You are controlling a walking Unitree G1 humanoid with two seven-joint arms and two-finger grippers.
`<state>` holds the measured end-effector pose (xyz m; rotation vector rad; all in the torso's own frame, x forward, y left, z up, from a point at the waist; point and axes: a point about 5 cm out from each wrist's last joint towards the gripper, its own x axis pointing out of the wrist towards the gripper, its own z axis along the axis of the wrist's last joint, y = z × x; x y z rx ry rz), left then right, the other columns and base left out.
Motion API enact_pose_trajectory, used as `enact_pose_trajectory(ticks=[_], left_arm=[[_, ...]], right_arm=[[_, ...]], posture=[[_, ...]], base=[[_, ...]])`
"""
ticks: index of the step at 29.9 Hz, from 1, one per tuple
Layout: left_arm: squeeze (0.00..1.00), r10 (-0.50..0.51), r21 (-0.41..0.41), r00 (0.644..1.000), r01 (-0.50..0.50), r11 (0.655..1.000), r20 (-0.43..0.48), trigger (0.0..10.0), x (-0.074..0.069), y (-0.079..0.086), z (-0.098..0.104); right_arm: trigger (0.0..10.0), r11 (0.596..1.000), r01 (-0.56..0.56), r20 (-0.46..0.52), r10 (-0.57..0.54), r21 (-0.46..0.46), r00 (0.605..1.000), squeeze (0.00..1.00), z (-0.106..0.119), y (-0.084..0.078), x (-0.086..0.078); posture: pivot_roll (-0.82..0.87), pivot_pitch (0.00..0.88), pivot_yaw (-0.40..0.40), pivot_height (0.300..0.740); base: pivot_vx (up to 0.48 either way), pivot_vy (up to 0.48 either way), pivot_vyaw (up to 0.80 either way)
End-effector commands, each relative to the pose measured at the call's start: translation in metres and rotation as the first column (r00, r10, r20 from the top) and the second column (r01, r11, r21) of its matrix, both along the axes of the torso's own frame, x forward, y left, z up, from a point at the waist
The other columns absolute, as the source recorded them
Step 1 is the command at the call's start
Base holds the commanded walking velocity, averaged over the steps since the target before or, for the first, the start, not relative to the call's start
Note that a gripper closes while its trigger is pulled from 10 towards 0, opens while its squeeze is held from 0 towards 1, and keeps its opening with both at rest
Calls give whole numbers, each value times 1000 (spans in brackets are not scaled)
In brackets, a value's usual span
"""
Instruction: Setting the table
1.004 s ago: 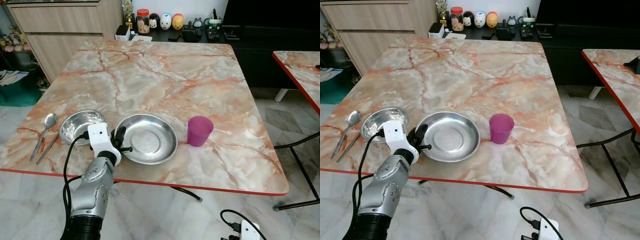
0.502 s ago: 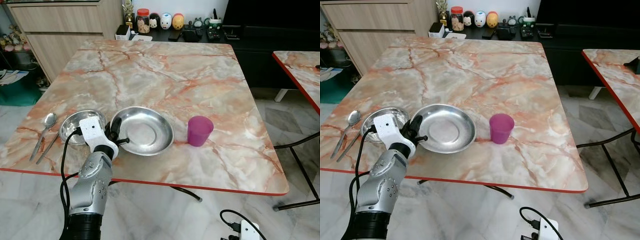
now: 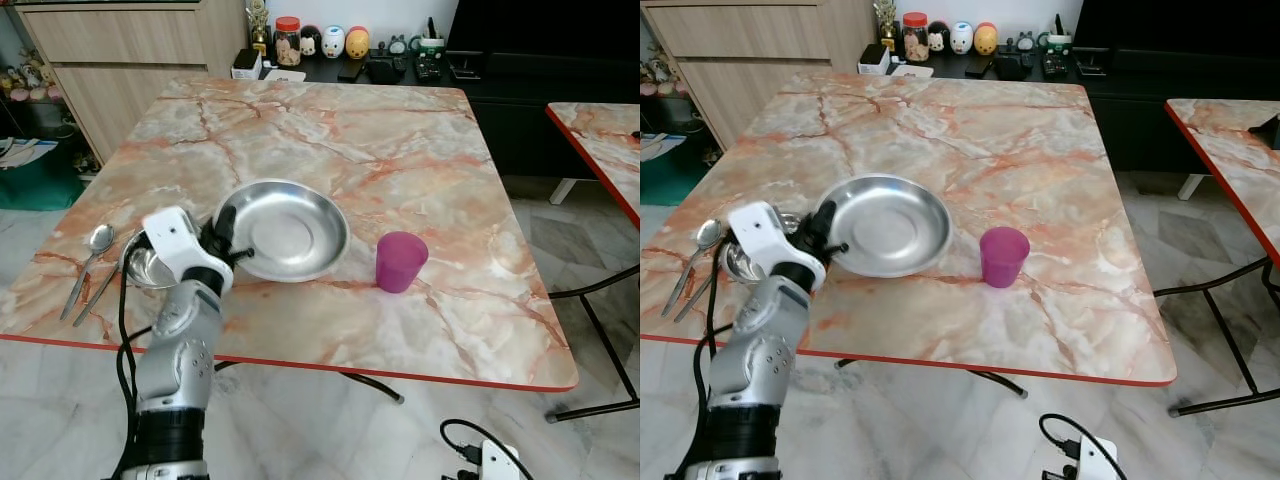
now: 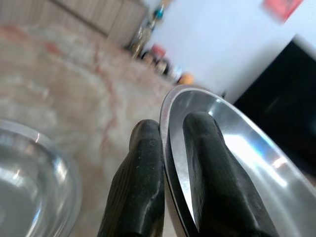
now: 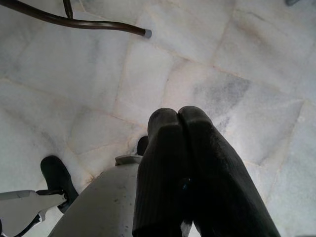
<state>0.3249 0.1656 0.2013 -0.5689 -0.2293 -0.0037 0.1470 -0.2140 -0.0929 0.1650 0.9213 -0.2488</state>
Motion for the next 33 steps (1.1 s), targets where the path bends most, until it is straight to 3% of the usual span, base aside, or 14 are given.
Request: enact_pose_trajectory(ticks=[1, 6, 13, 15, 33], left_arm=[[0, -30, -38, 999, 31, 999, 27, 10000, -2, -4, 8], [0, -29, -107, 1000, 28, 994, -5, 10000, -9, -3, -2], [0, -32, -109, 999, 32, 994, 4, 10000, -11, -2, -2], [0, -28, -75, 1000, 29, 997, 12, 10000, -10, -2, 1], [0, -41, -81, 999, 41, 996, 7, 10000, -7, -8, 3]], right_arm=[[10000, 1000, -4, -19, 4, -1, 1000, 0, -2, -1, -5], [10000, 1000, -1, -23, 1, -2, 1000, 0, -2, -2, -7], [10000, 1000, -2, -31, 2, -3, 1000, 0, -3, -3, -9], [10000, 1000, -5, -36, 4, -4, 999, 0, -3, -4, -9], [10000, 1000, 9, -23, -9, 5, 1000, 0, -1, -5, -6]], posture=[[32, 0, -26, 740], [29, 0, -26, 740], [35, 0, -38, 740], [38, 0, -41, 740], [20, 0, -35, 740]], base=[[0, 0, 0], [0, 0, 0], [0, 0, 0], [0, 0, 0], [0, -306, 0]])
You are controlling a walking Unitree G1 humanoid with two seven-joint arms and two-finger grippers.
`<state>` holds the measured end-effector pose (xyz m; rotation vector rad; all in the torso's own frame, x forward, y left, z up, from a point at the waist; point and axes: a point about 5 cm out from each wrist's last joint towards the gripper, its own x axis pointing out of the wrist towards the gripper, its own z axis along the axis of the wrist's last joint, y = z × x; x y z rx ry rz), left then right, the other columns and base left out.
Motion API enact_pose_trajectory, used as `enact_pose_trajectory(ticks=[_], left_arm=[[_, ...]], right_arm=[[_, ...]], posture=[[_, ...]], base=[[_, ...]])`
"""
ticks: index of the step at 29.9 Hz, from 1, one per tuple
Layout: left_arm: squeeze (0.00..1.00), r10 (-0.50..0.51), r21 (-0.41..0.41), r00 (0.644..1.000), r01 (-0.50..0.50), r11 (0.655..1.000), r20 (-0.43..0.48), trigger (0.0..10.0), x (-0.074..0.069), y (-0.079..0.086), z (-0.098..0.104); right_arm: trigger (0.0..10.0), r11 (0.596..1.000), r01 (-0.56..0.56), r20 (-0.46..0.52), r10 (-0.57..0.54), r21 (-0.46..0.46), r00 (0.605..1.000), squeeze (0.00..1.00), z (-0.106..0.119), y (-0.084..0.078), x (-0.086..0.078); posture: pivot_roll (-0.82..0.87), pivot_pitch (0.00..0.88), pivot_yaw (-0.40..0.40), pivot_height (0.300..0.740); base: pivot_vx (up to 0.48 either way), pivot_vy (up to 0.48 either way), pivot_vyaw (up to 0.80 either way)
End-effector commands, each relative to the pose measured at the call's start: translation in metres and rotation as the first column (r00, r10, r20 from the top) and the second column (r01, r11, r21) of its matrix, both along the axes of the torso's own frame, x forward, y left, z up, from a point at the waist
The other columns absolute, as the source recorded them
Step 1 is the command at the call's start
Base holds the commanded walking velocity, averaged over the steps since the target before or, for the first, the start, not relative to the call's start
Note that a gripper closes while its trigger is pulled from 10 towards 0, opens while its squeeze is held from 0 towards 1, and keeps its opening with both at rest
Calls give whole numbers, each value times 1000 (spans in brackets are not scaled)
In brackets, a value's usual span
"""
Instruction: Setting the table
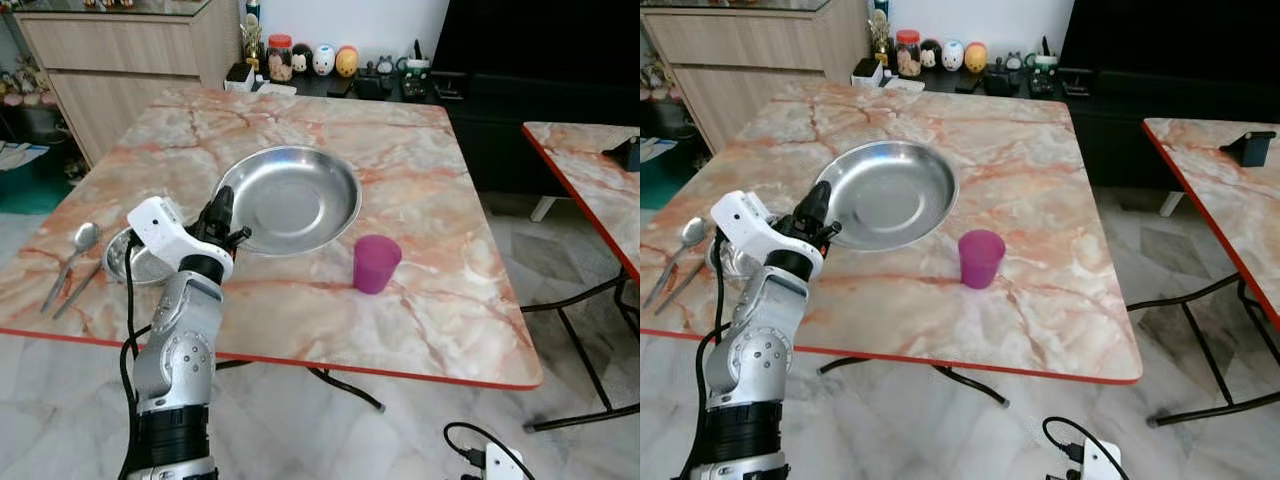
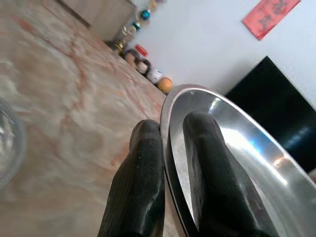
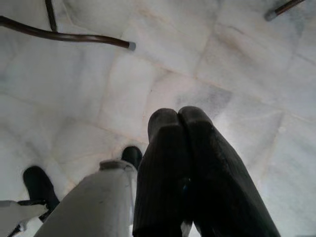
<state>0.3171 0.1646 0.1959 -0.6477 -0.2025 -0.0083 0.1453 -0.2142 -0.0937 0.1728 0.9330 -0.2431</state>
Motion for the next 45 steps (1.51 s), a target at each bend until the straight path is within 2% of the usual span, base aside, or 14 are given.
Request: enact_pose_trajectory(ticks=[1, 25, 45], left_arm=[[0, -16, -4, 999, 17, 1000, 29, 10000, 1, -7, 9], [0, -3, -6, 999, 3, 1000, 44, 10000, 2, -6, 14], [0, -26, -1, 998, 26, 1000, 63, 10000, 4, -11, 18]], right_arm=[[10000, 1000, 8, -13, -8, -5, 1000, 0, -1, -5, -4], [10000, 1000, 0, -16, 0, 0, 1000, 0, -1, -5, -4], [10000, 1000, 2, -24, -2, 8, 1000, 0, -2, -3, -5]], posture=[[21, 6, -35, 740], [20, 30, -37, 740], [21, 0, -33, 740]], base=[[0, -307, 0], [0, -306, 0], [0, -307, 0]])
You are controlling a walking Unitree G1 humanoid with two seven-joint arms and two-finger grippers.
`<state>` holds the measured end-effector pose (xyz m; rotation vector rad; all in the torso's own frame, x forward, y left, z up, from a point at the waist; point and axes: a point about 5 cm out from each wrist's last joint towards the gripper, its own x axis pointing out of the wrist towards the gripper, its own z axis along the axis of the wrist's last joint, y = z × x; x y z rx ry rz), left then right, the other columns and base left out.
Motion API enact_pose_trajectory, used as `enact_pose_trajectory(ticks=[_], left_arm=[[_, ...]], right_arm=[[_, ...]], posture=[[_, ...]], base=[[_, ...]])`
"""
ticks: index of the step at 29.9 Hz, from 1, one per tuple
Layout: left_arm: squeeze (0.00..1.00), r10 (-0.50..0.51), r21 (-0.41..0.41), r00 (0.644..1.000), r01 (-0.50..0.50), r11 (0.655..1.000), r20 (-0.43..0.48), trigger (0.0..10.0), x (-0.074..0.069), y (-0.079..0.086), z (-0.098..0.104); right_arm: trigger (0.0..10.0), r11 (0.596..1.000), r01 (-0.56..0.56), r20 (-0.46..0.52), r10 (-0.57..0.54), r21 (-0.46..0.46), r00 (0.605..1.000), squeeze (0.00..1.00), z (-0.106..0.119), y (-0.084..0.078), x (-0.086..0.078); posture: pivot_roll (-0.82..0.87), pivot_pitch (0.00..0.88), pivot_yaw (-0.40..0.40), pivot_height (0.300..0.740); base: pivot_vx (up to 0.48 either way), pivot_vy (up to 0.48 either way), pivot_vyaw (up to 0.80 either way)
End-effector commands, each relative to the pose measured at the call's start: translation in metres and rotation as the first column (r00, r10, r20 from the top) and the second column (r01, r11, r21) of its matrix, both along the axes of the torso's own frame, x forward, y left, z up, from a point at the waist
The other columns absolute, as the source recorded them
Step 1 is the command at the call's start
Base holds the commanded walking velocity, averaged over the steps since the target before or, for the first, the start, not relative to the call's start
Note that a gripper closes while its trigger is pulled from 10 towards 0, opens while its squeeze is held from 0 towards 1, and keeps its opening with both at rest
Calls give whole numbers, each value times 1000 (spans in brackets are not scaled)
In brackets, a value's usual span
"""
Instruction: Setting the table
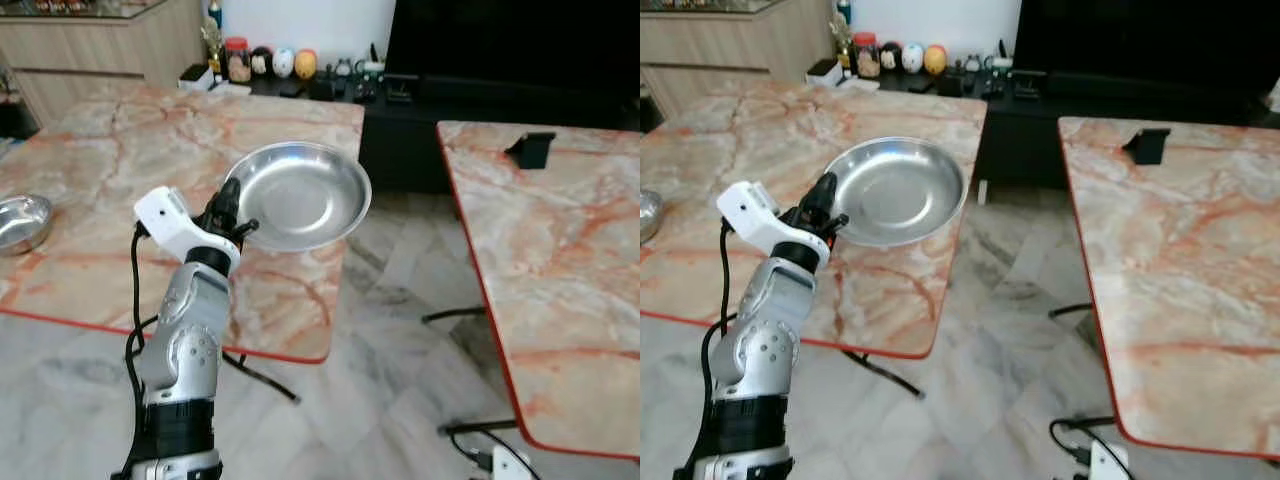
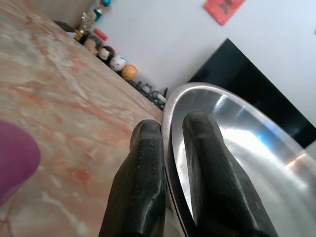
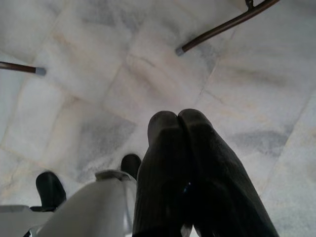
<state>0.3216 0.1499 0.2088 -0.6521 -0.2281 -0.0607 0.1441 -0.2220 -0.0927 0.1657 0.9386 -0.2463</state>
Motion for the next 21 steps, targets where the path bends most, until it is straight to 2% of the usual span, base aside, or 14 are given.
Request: enact_pose_trajectory(ticks=[1, 5, 19, 21], left_arm=[[0, 14, -3, 1000, -14, 1000, 24, 10000, 0, 4, 5], [0, 14, -3, 1000, -14, 1000, 22, 10000, 0, 4, 5], [0, 24, -5, 1000, -24, 1000, 17, 10000, 0, 5, 4], [0, 22, -7, 1000, -22, 1000, 16, 10000, 1, 4, 4]], right_arm=[[10000, 1000, 5, -19, -5, 15, 1000, 0, -3, 5, -4], [10000, 1000, 10, -28, -10, 17, 1000, 0, -3, 5, -5], [10000, 1000, -3, -37, 4, 29, 999, 0, -3, 5, -4], [10000, 1000, -9, -34, 9, 23, 999, 0, -3, 5, -4]], posture=[[21, 0, -33, 740], [18, 1, -30, 740], [19, 22, -33, 740], [19, 22, -33, 740]], base=[[0, -304, 0], [0, -306, 0], [0, -307, -714], [0, -307, 0]])
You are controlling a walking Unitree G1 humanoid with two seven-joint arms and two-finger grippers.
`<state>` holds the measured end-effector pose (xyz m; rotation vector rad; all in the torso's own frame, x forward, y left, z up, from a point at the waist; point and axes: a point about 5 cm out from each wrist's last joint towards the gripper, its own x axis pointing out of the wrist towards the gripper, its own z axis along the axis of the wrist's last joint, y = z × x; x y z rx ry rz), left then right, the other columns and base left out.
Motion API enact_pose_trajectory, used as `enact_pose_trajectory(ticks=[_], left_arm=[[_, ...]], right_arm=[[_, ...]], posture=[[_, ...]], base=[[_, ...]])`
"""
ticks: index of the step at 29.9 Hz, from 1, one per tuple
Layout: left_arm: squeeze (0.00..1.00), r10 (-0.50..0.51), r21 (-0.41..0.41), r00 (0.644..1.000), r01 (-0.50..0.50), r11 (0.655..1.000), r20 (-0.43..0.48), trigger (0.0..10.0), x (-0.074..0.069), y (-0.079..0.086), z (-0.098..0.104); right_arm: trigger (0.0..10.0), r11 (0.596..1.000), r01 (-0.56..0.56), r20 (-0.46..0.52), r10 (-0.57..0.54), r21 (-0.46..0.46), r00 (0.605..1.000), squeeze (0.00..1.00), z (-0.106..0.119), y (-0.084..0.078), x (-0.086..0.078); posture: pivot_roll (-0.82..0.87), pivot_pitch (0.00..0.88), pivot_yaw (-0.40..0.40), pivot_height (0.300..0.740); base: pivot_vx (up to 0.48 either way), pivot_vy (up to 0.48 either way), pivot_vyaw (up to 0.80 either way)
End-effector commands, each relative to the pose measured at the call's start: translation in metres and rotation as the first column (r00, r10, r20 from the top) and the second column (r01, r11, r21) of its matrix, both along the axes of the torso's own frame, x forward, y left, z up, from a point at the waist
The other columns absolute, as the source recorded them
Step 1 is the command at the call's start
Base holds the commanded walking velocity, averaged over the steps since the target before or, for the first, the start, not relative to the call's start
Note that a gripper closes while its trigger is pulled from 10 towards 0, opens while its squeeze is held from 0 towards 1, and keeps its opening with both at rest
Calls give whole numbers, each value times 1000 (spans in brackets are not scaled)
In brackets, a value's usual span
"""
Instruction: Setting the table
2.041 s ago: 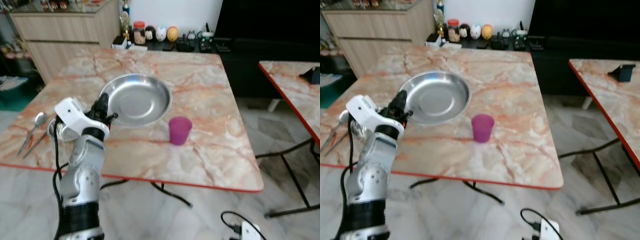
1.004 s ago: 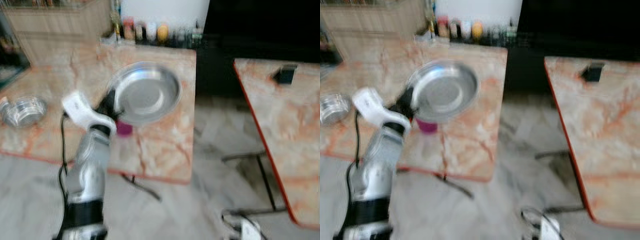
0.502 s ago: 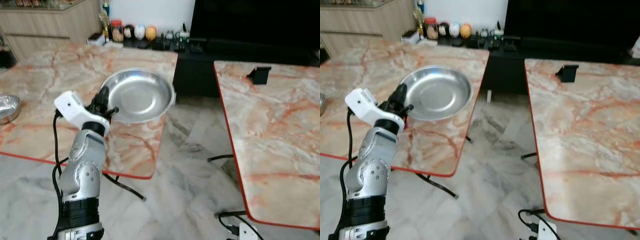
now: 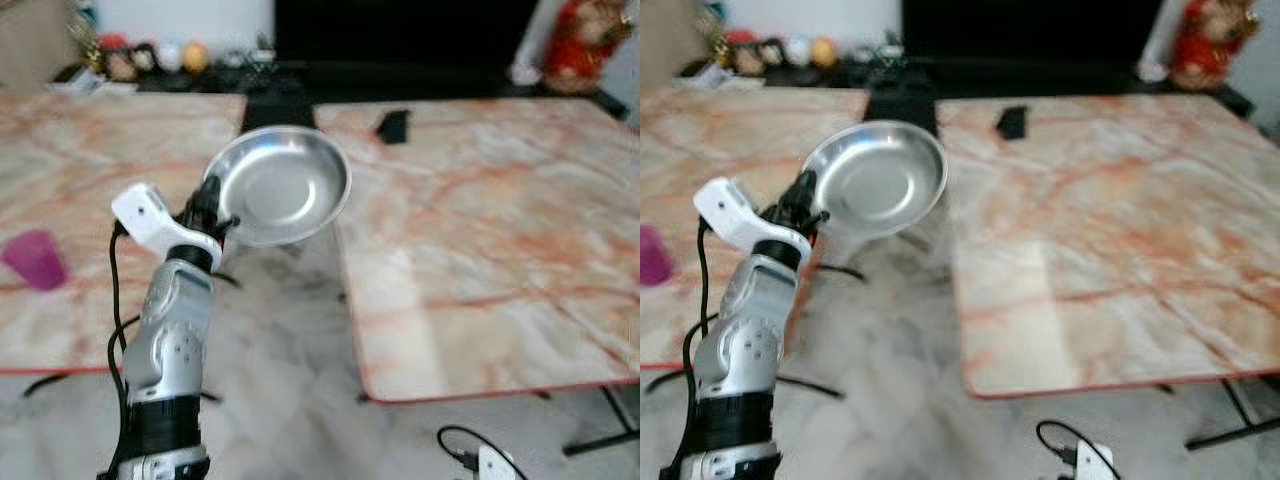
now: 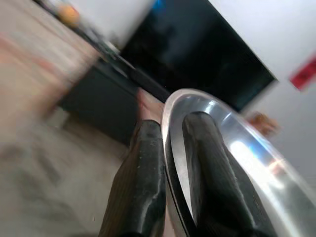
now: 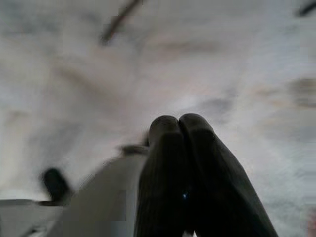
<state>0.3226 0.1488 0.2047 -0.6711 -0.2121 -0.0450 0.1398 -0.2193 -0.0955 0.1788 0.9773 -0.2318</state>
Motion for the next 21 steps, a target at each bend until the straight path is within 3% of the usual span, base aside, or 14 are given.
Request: enact_pose_trajectory(ticks=[1, 21], left_arm=[[0, 14, 12, 999, -15, 1000, 35, 10000, 0, 5, 8], [0, 15, 13, 999, -15, 1000, 32, 10000, 1, 4, 8]], right_arm=[[10000, 1000, 0, 3, 0, -1, 1000, 0, 0, 2, 1], [10000, 999, -13, 20, 13, -33, 1000, 0, 1, 1, 3]], posture=[[19, 22, -33, 740], [11, 14, -32, 740]], base=[[0, -307, 0], [0, -307, 23]])
